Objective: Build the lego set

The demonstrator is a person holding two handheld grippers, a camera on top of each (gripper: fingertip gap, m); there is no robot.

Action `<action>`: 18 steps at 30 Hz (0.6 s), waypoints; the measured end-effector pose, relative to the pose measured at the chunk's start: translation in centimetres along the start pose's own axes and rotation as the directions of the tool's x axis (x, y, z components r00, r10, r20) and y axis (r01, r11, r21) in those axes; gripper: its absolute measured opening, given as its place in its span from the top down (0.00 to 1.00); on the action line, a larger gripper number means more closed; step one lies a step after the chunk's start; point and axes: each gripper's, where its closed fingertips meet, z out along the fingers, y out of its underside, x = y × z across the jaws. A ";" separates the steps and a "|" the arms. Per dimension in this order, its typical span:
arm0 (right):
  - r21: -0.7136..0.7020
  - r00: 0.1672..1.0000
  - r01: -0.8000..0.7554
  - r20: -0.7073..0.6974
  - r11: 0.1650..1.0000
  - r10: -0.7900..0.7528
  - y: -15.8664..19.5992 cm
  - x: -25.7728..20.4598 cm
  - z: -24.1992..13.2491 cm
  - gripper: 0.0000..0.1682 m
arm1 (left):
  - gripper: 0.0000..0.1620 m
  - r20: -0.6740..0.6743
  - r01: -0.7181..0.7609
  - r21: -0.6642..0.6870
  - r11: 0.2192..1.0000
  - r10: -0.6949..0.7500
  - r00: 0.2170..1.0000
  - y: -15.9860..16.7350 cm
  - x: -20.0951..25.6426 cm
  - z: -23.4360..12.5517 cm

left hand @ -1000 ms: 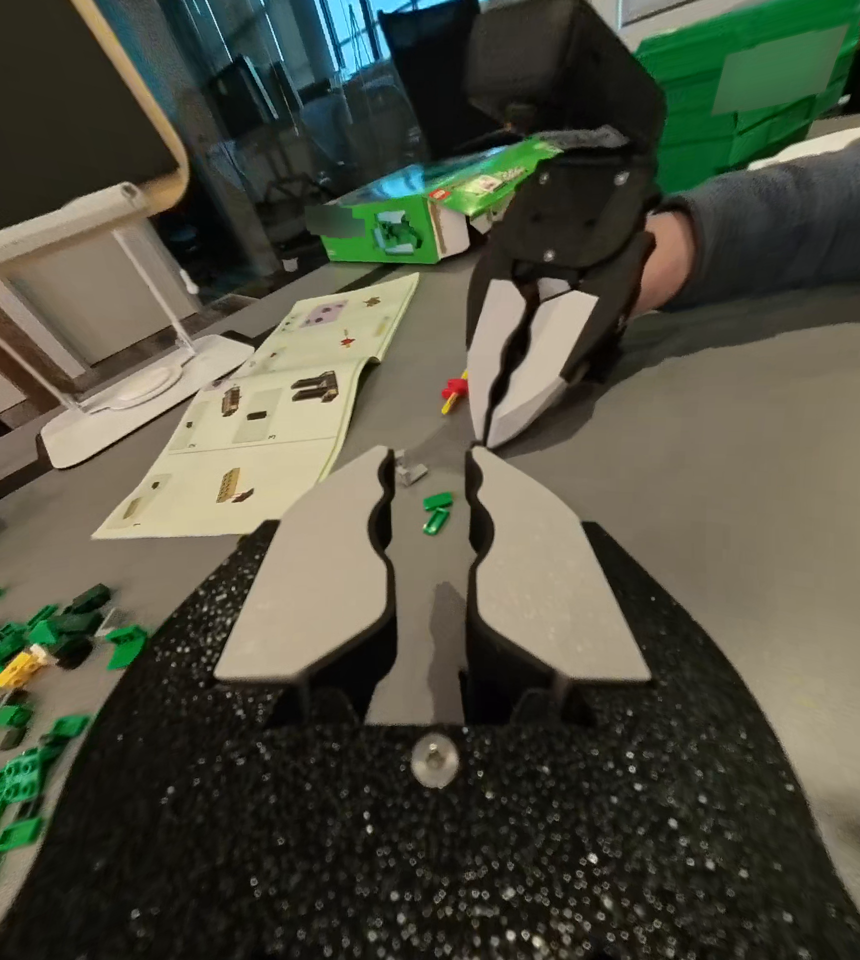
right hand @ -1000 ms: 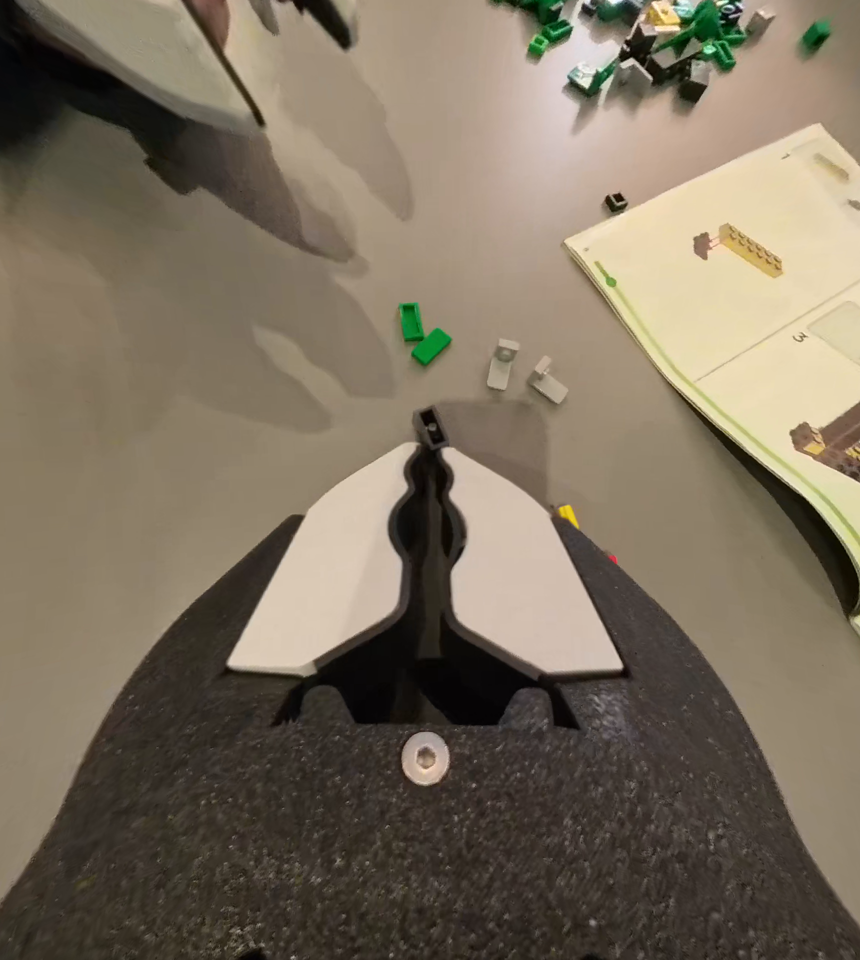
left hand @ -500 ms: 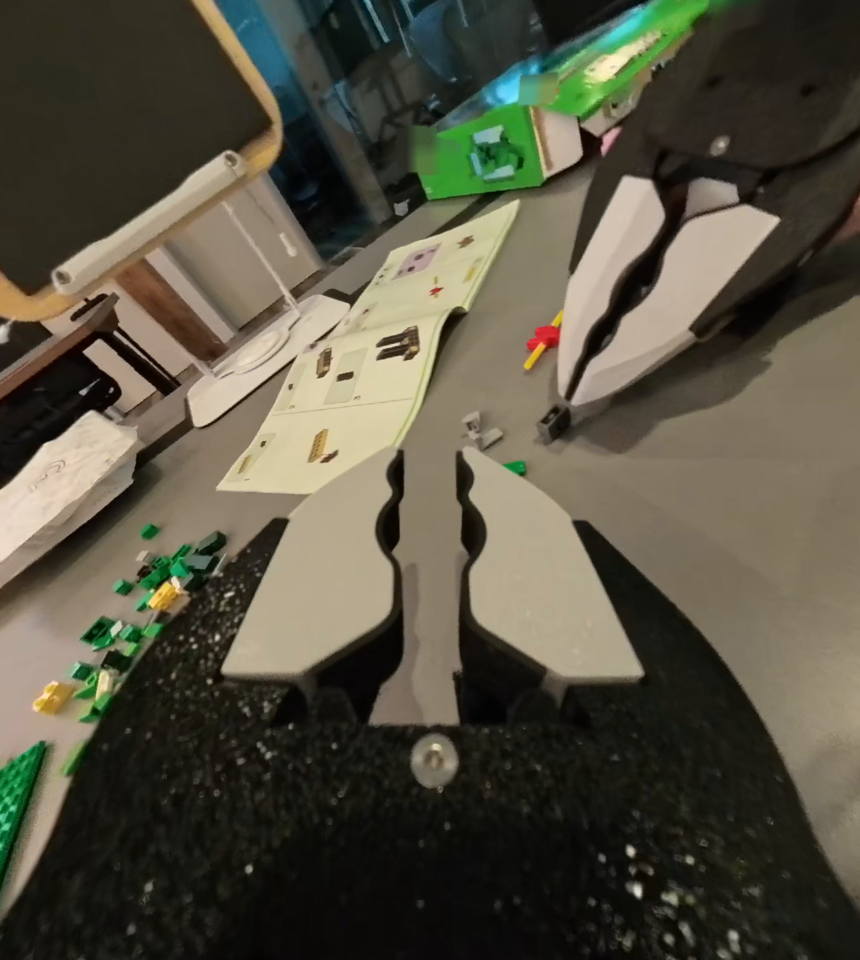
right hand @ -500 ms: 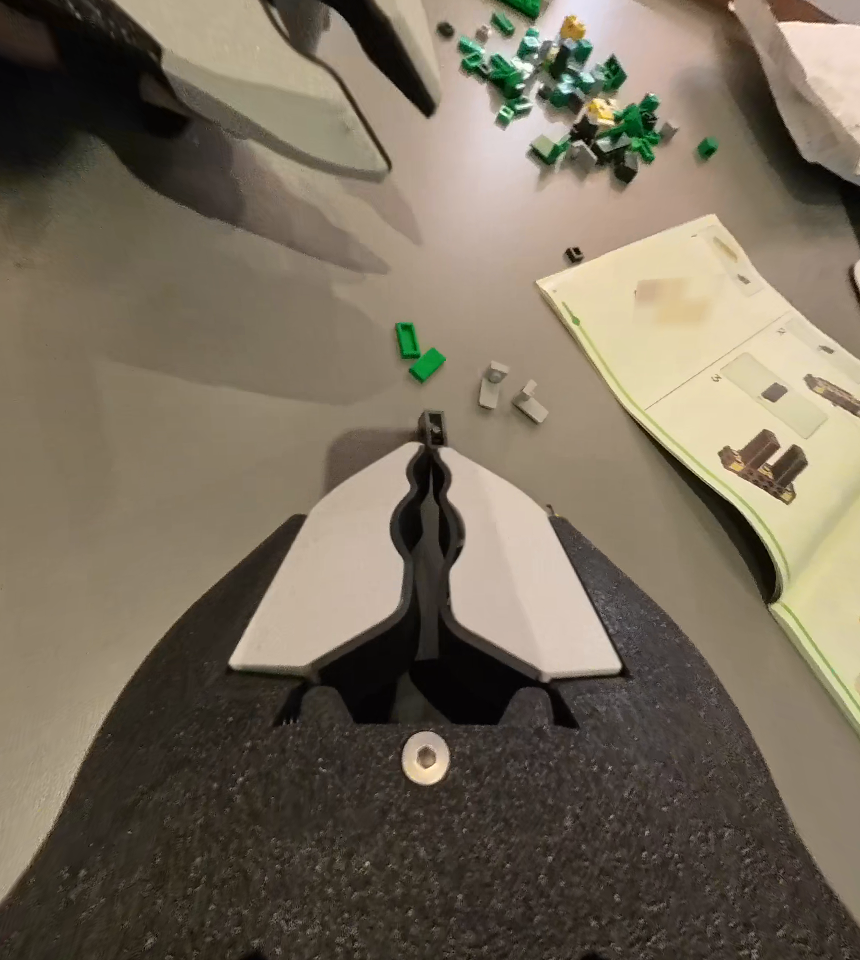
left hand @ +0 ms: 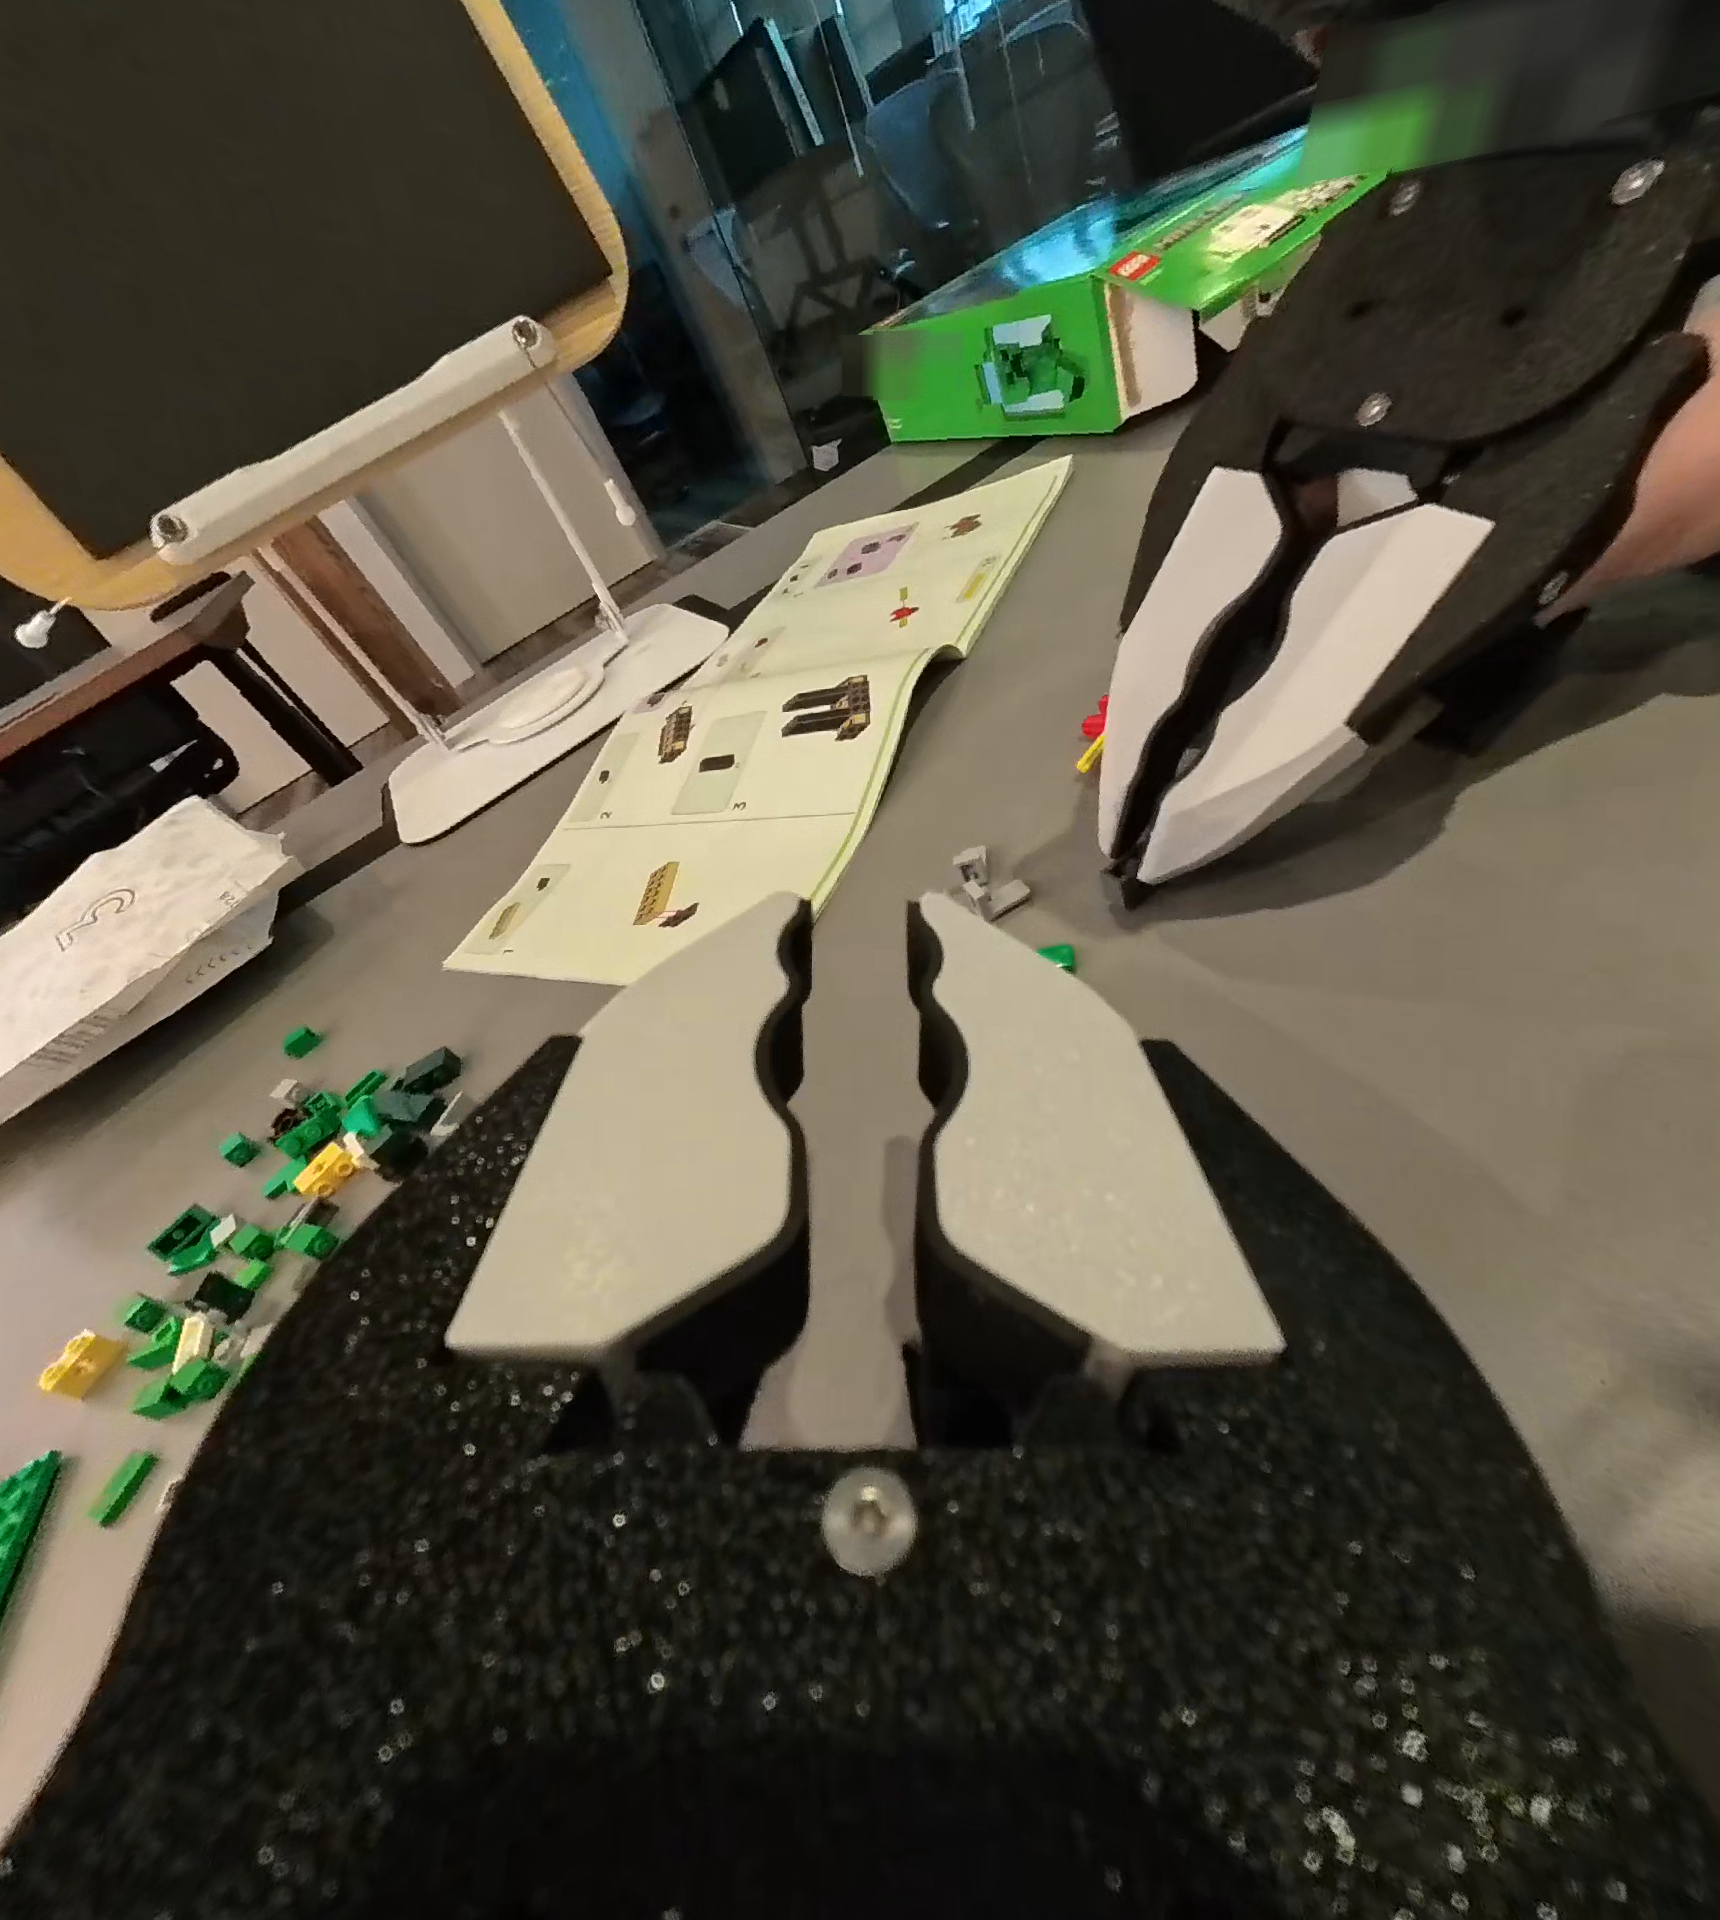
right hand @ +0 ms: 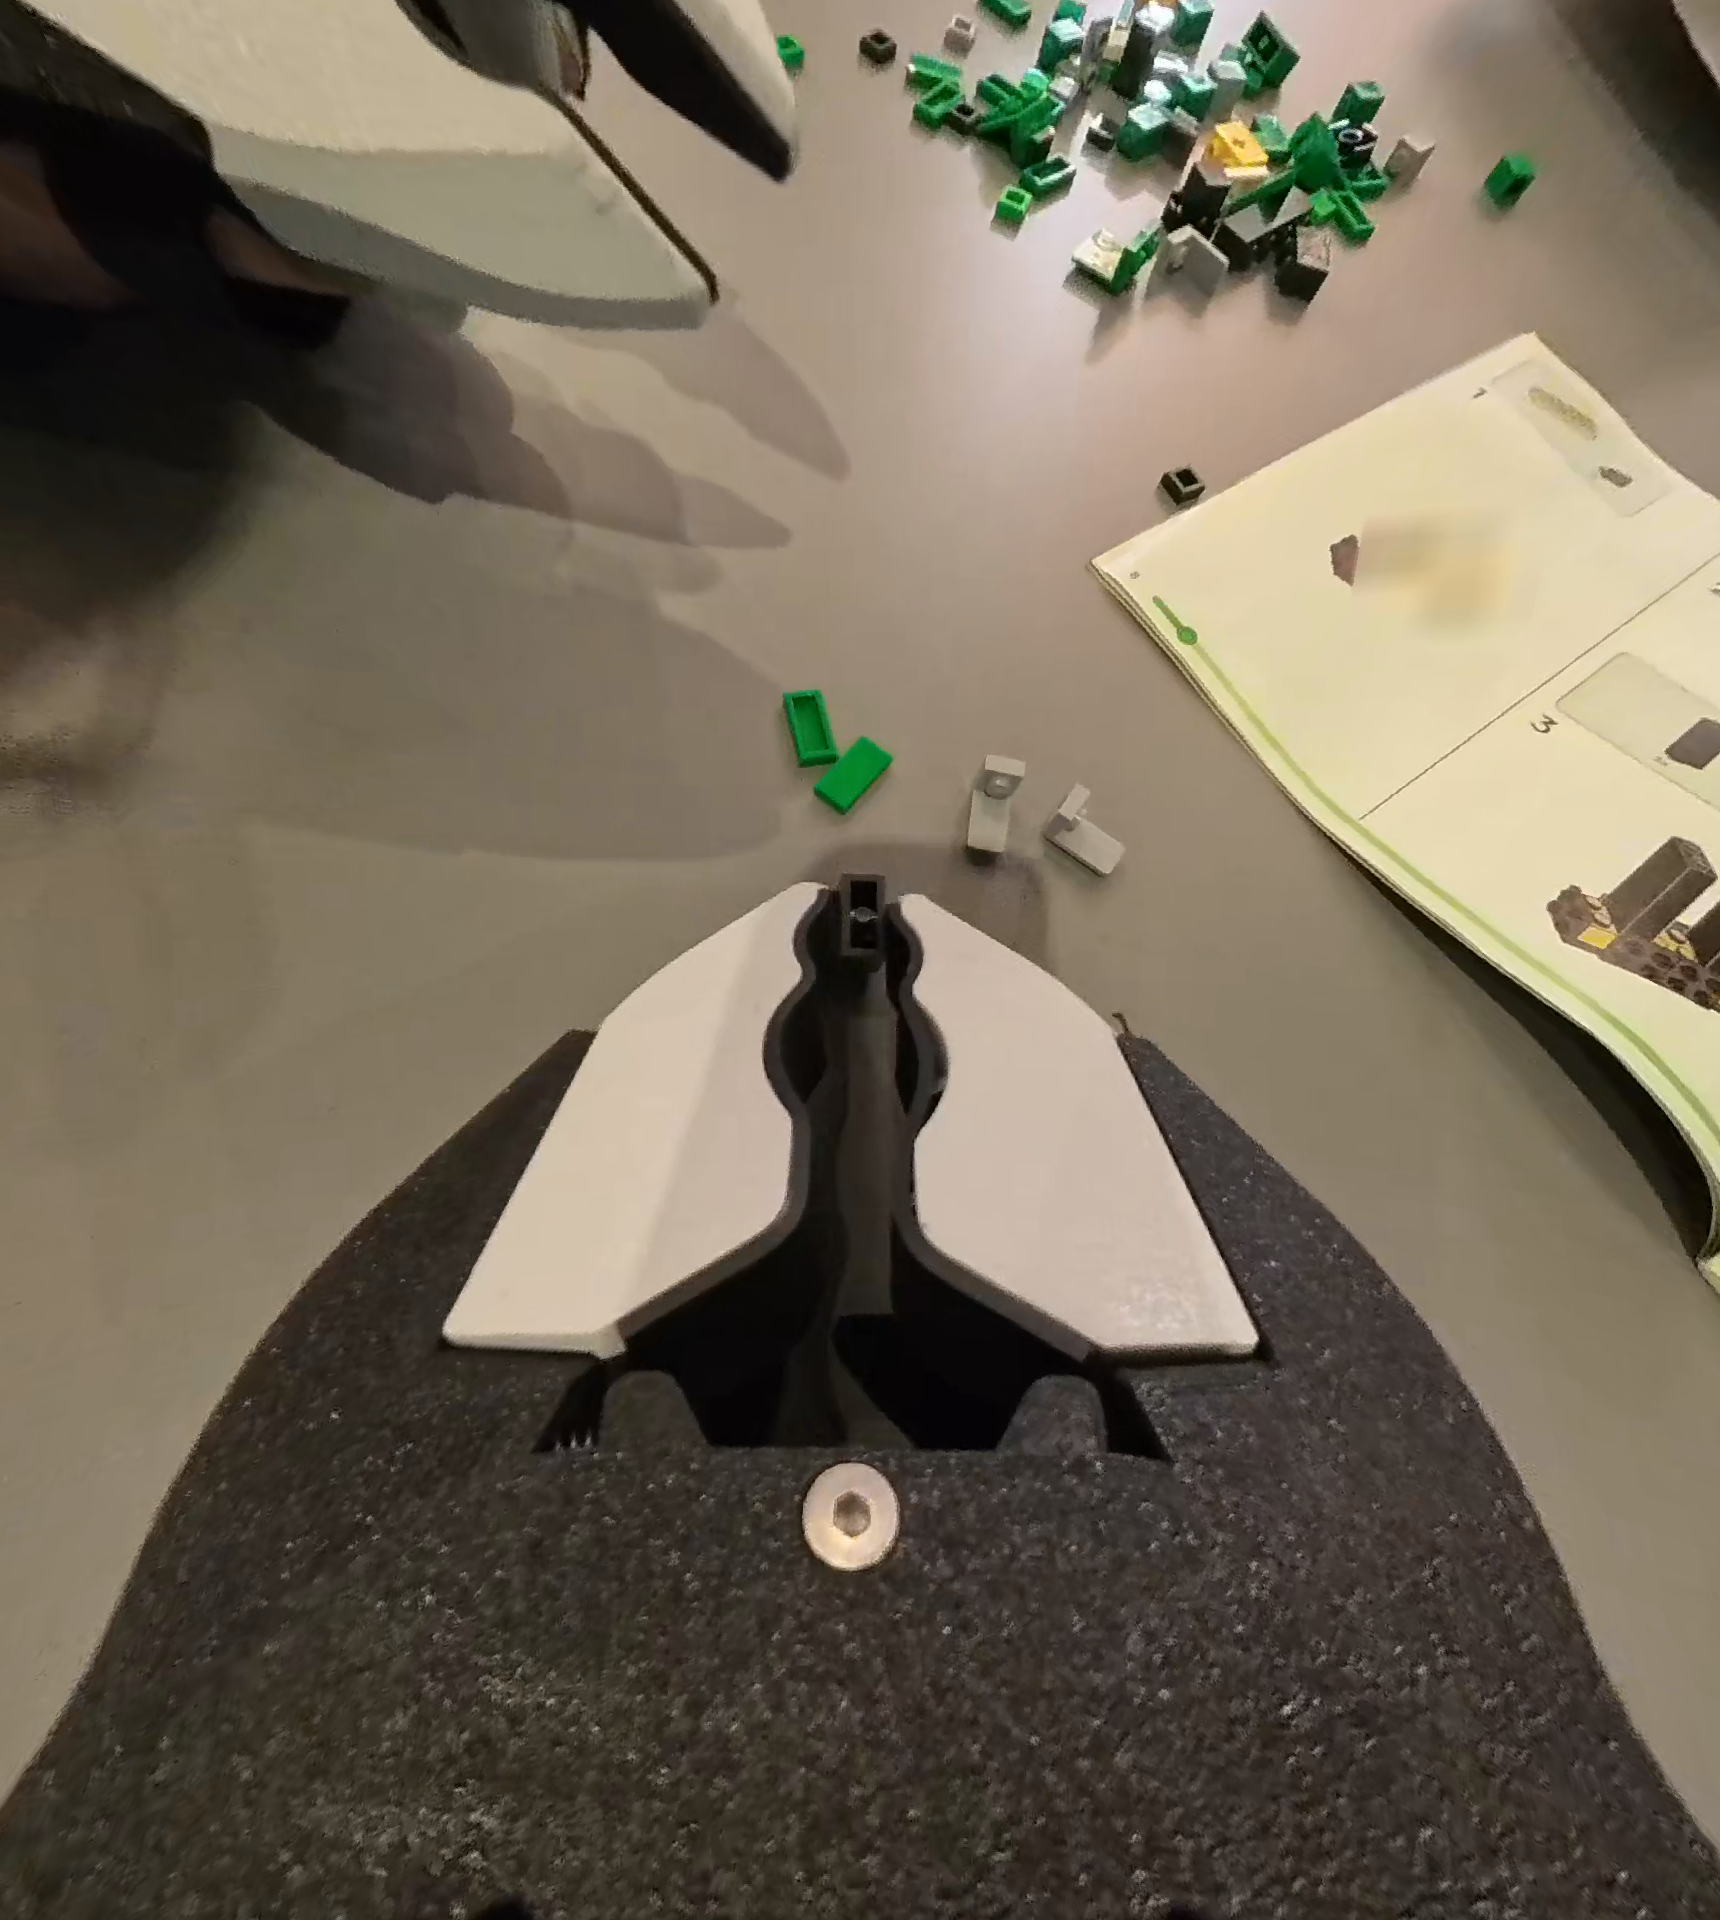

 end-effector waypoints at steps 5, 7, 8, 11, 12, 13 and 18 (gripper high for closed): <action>0.023 0.992 0.103 0.073 0.994 -0.104 -0.3 -0.7 0.1 0.95 | 0.90 -0.002 0.002 0.006 1.000 -0.002 1.000 -0.1 0.0 0.0; 0.041 0.981 0.154 0.116 0.987 -0.158 -0.5 -1.2 0.3 0.95 | 0.90 0.001 0.006 0.011 1.000 -0.006 1.000 -0.1 -0.1 -0.1; 0.047 0.974 0.170 0.143 0.984 -0.175 -0.6 -1.4 0.3 0.95 | 0.90 0.005 0.010 0.013 1.000 -0.010 1.000 -0.2 -0.2 -0.1; 0.049 0.963 0.183 0.193 0.982 -0.189 -0.7 -1.6 0.6 0.95 | 0.90 0.041 0.035 0.022 0.999 -0.035 0.999 -0.2 -0.9 -0.3; 0.053 0.963 0.180 0.195 0.982 -0.187 -0.8 -1.6 0.6 0.89 | 0.89 0.066 0.045 0.025 0.999 -0.047 0.997 -0.2 -1.4 -0.4; 0.061 0.964 0.175 0.191 0.983 -0.183 -1.0 -1.5 0.6 0.84 | 0.89 0.096 0.056 0.030 0.998 -0.059 0.994 -0.2 -1.9 -0.6; 0.173 0.976 0.182 0.089 0.968 -0.200 -5.0 -0.3 0.4 0.83 | 0.89 0.236 0.101 0.056 0.993 -0.111 0.965 0.3 -5.1 -1.6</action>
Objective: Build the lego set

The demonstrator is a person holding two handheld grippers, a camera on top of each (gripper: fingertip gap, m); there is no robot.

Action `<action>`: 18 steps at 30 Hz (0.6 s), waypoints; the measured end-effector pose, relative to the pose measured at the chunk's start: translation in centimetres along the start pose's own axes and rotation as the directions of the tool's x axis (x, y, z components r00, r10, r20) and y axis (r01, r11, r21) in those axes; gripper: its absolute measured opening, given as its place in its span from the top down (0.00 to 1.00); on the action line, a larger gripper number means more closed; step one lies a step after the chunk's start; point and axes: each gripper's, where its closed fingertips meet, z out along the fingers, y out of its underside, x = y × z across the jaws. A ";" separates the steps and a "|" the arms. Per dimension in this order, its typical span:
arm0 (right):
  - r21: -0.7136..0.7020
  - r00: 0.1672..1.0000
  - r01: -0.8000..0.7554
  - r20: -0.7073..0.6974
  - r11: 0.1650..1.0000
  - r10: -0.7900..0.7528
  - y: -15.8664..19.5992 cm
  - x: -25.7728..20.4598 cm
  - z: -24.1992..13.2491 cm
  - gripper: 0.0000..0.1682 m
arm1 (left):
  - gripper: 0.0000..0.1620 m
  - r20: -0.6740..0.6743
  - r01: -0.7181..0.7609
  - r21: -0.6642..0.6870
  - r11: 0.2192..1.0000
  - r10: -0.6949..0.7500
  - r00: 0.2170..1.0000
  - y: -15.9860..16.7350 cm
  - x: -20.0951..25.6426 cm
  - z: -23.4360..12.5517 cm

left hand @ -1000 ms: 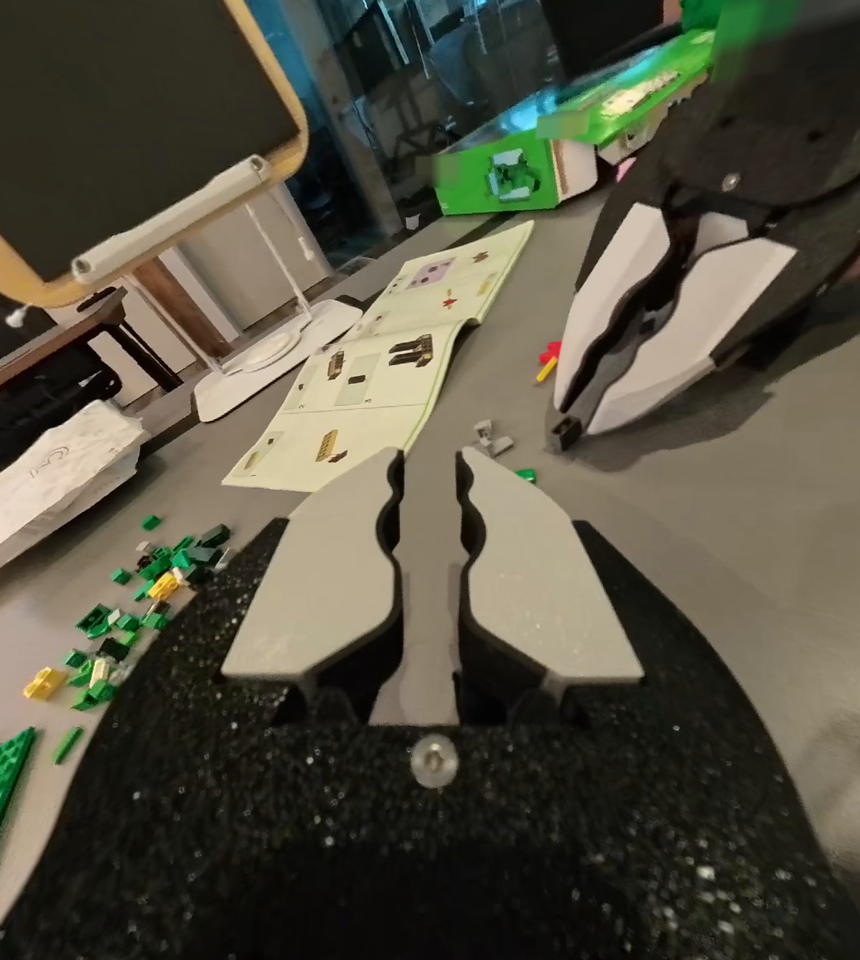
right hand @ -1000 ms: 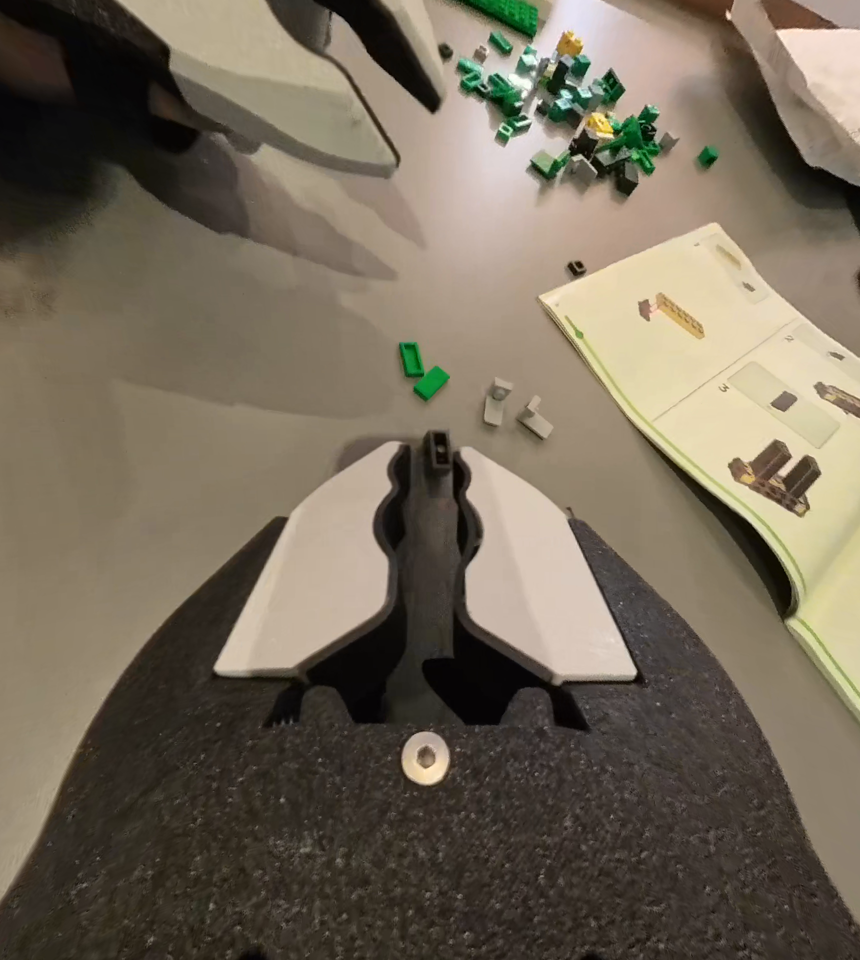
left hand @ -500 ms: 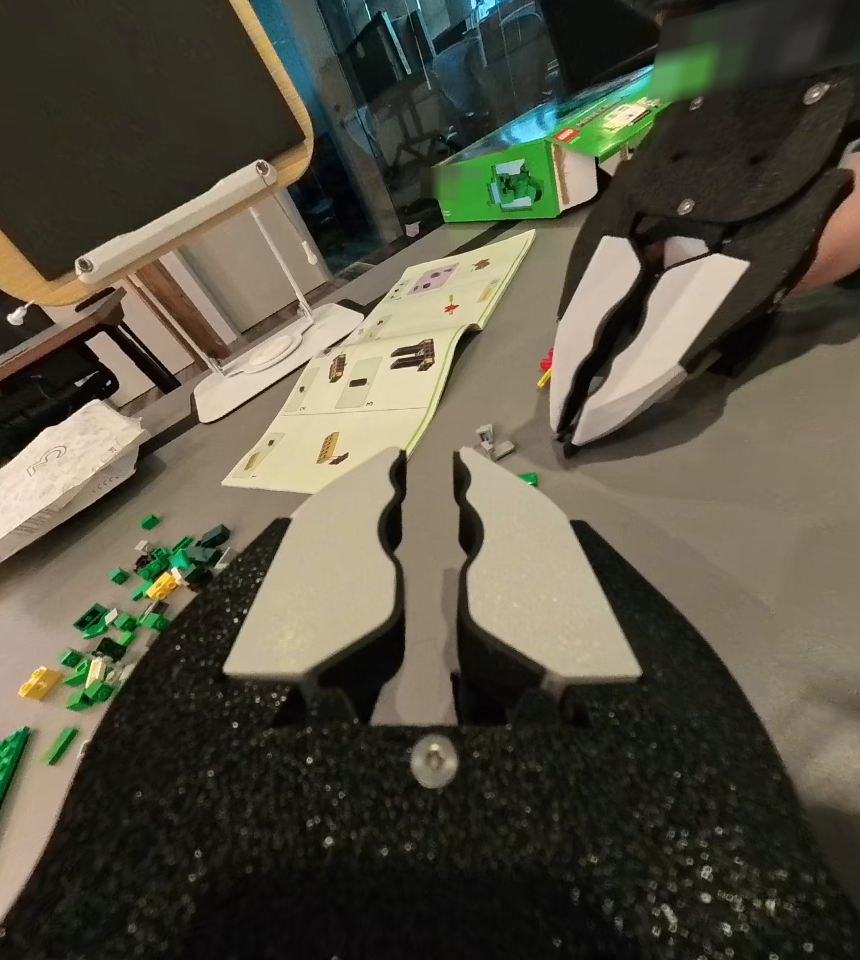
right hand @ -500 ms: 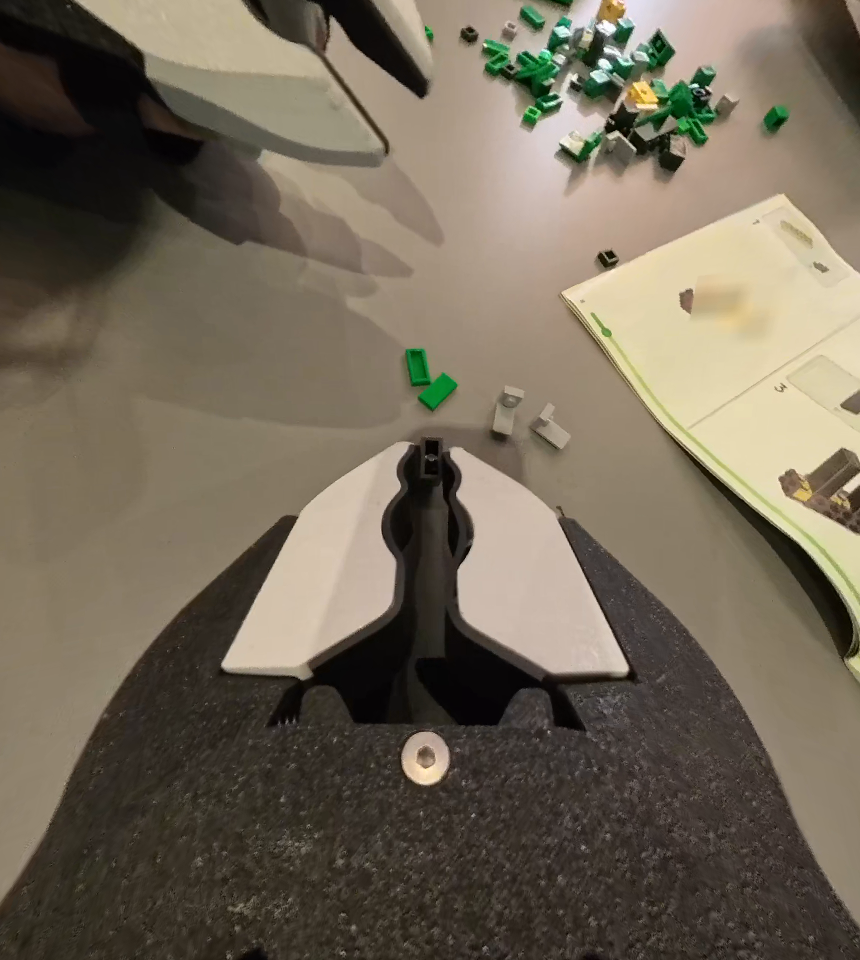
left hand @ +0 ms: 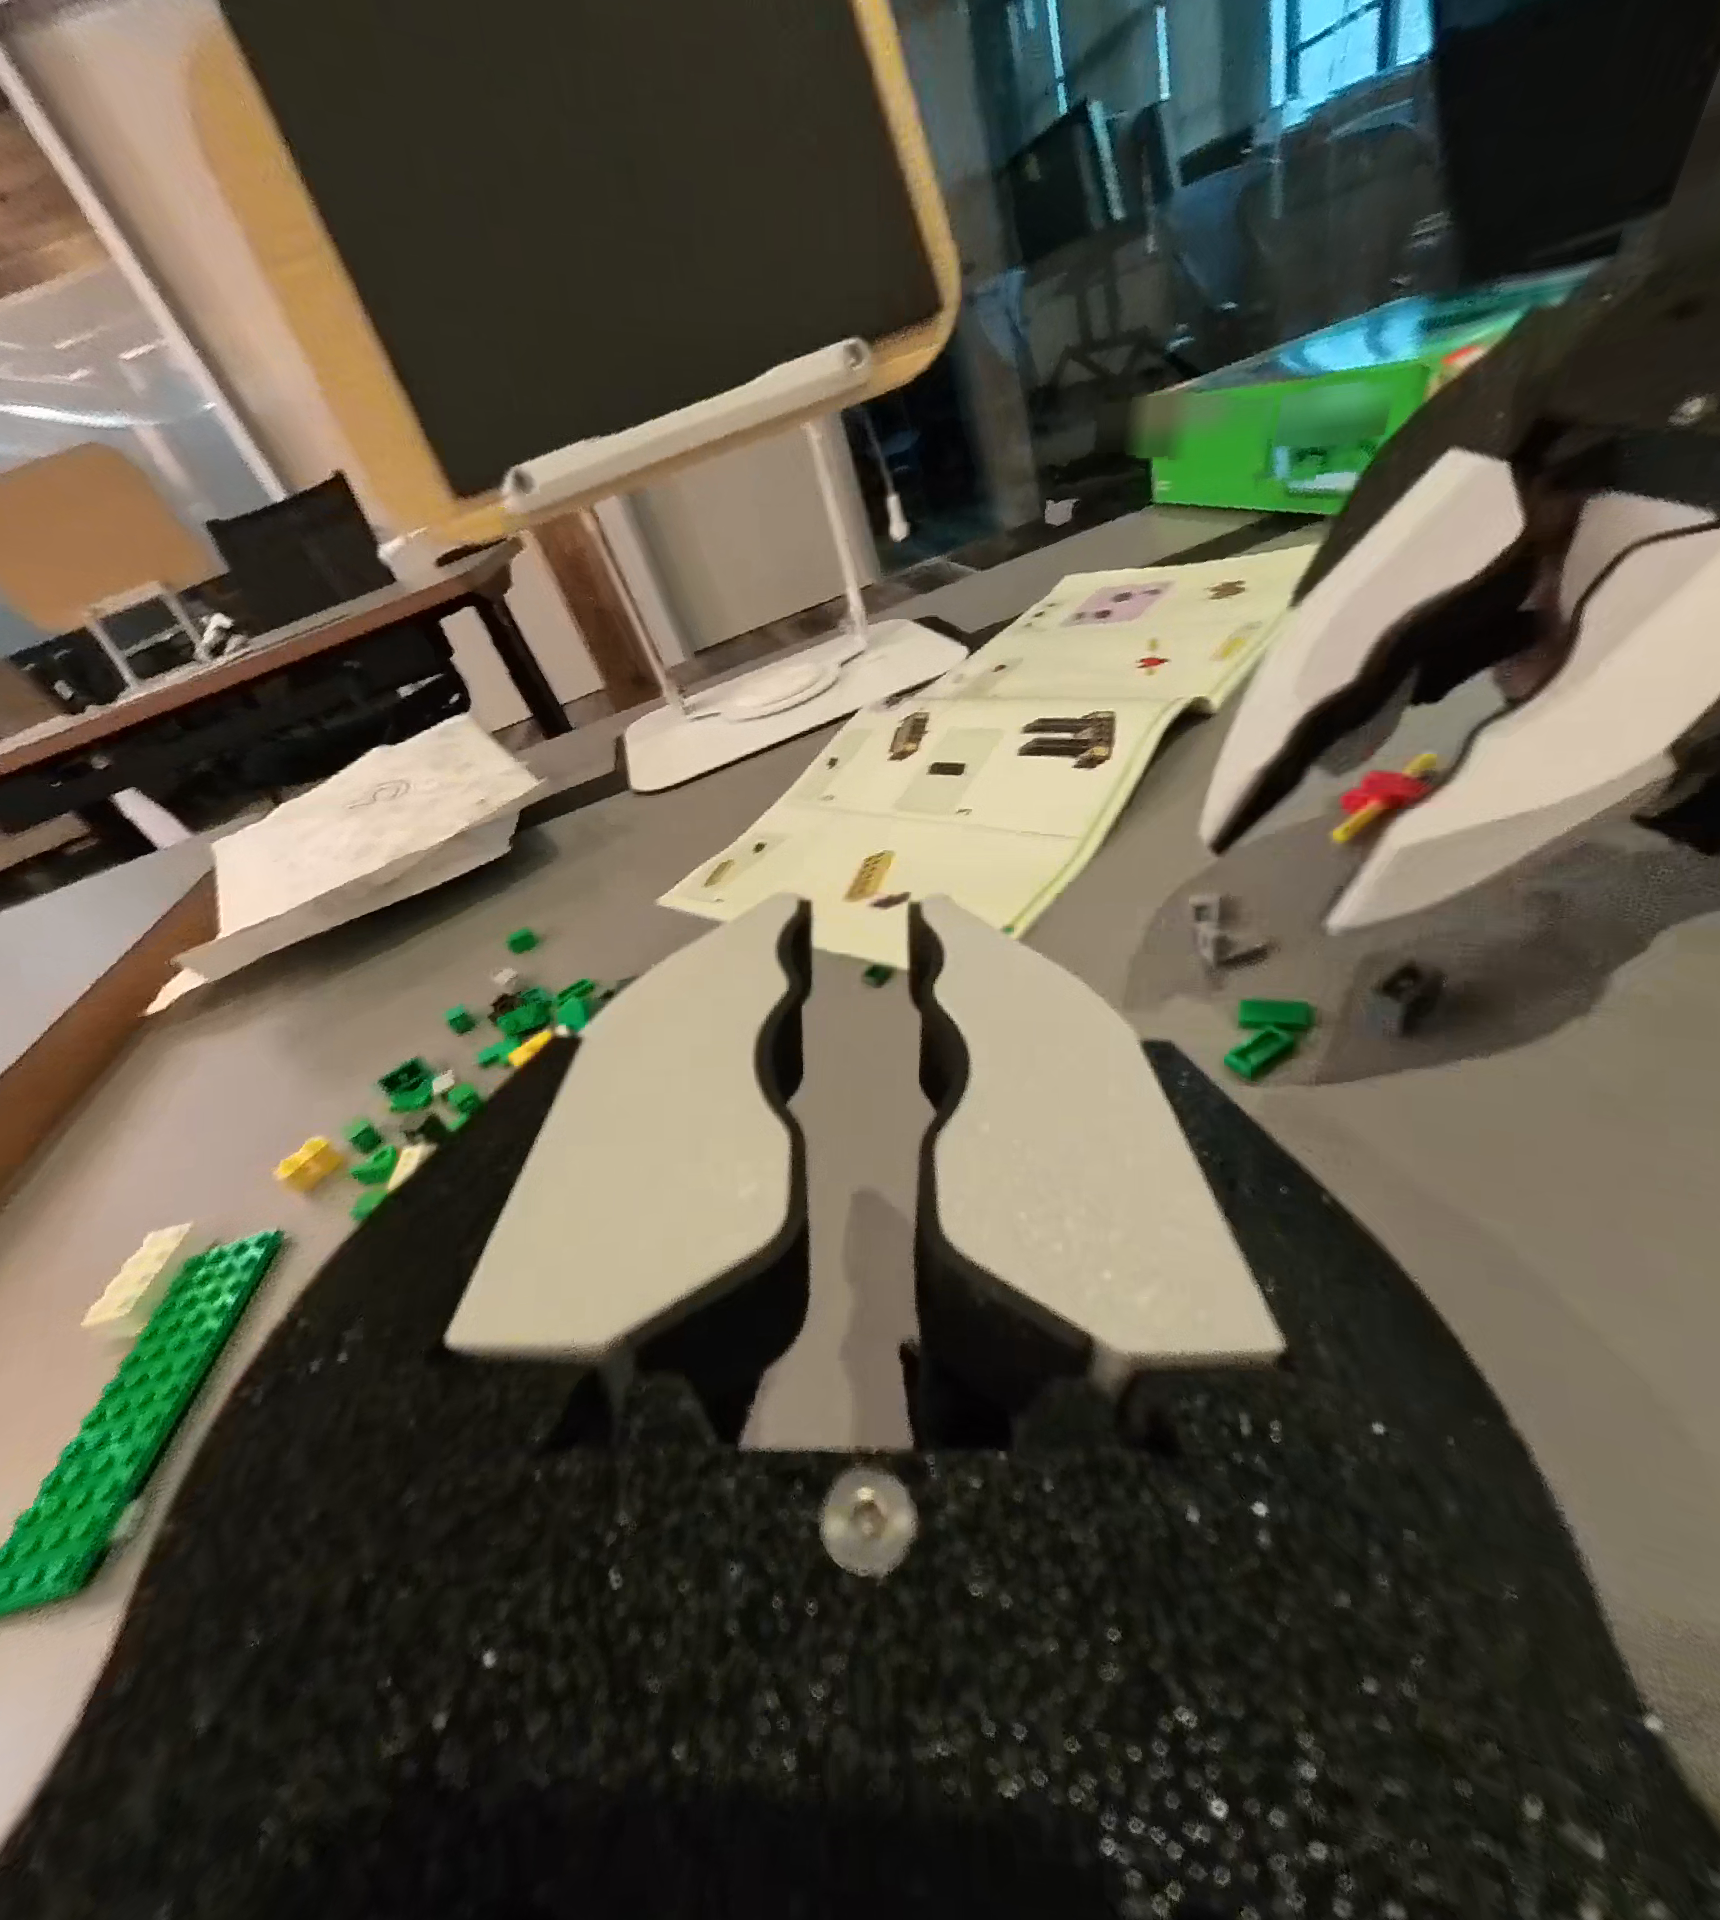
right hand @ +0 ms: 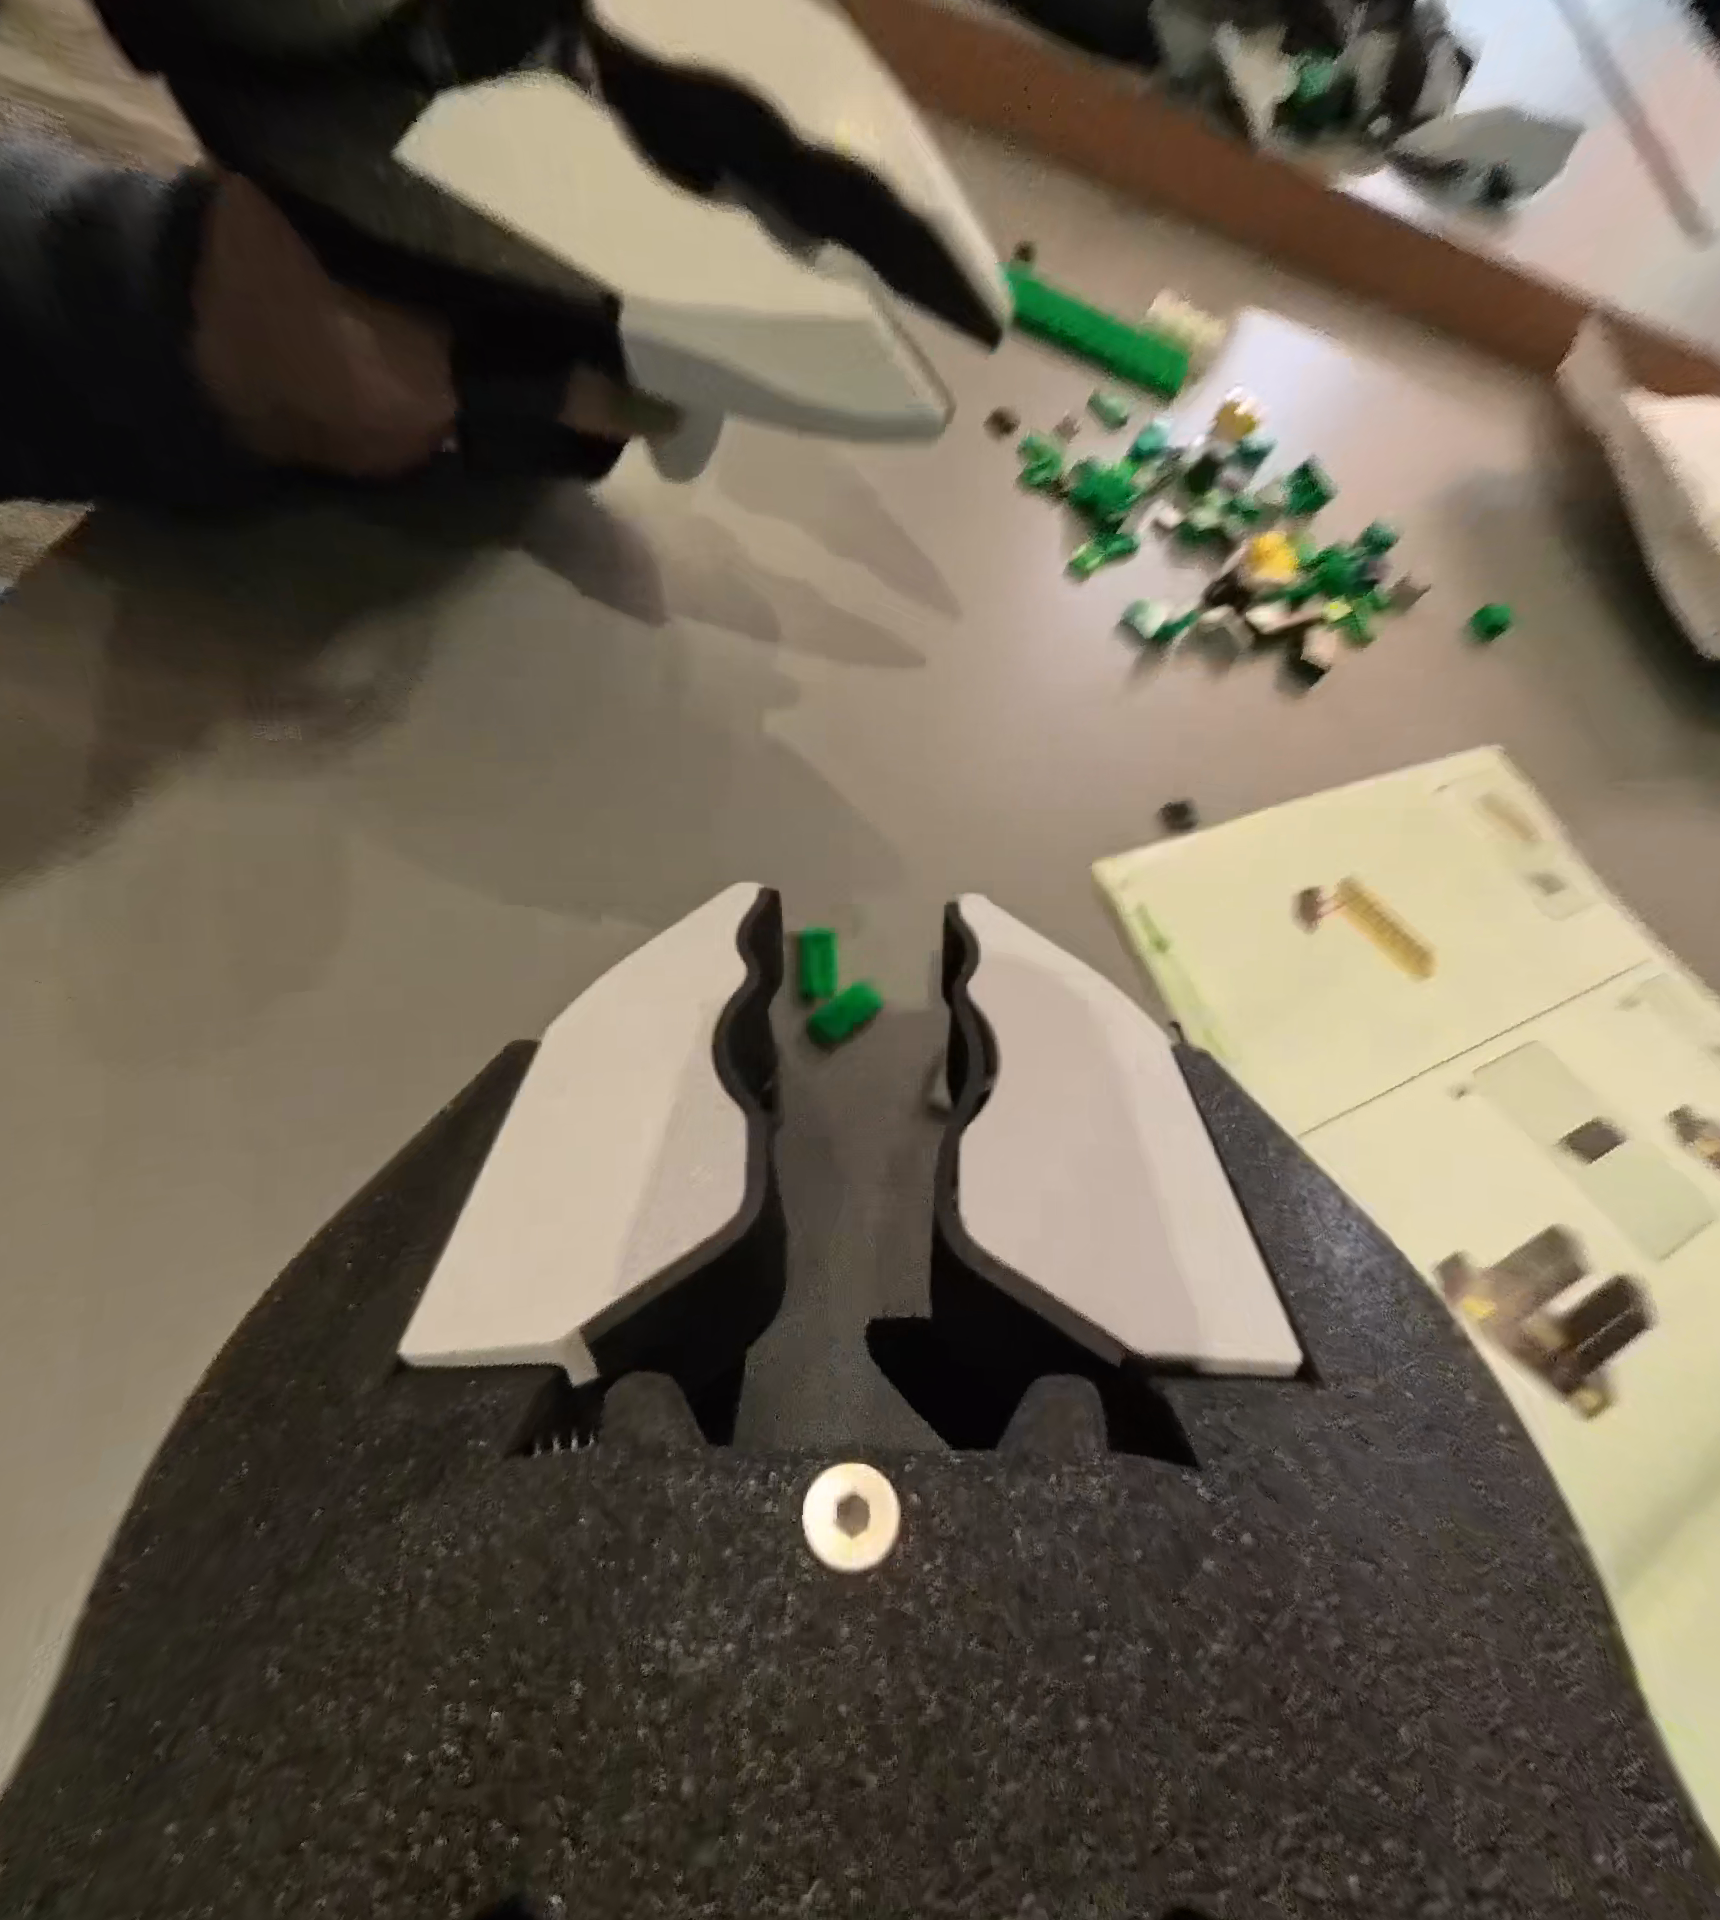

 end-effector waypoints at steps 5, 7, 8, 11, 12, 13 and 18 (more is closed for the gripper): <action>0.019 0.963 0.072 -0.262 0.997 -0.065 -3.2 5.6 1.8 0.85 | 0.91 0.118 0.037 0.024 0.999 -0.040 0.992 0.1 -2.6 -0.7; 0.038 0.950 0.056 -0.310 0.998 -0.042 -3.8 7.2 2.1 0.86 | 0.92 0.158 0.062 0.054 0.997 -0.070 0.985 -0.1 -3.5 -1.2; 0.038 0.946 0.035 -0.323 0.999 -0.021 -3.8 7.9 2.2 0.87 | 0.92 0.177 0.080 0.070 0.994 -0.091 0.980 -0.2 -4.0 -1.5; 0.068 0.941 -0.049 -0.330 0.997 0.069 -3.4 9.2 1.7 0.91 | 0.92 0.192 0.134 0.112 0.985 -0.154 0.969 -0.4 -4.9 -2.1; 0.088 0.938 -0.074 -0.333 0.993 0.099 -3.2 9.5 1.4 0.92 | 0.92 0.190 0.143 0.117 0.983 -0.164 0.968 -0.4 -5.0 -2.1; 0.107 0.934 -0.093 -0.334 0.990 0.123 -3.0 9.7 1.0 0.93 | 0.93 0.190 0.147 0.121 0.982 -0.168 0.967 -0.5 -5.0 -2.2; 0.085 0.894 -0.108 -0.427 0.991 0.134 -1.0 11.8 -1.9 1.00 | 0.93 0.186 0.137 0.118 0.984 -0.157 0.970 -0.5 -4.8 -2.1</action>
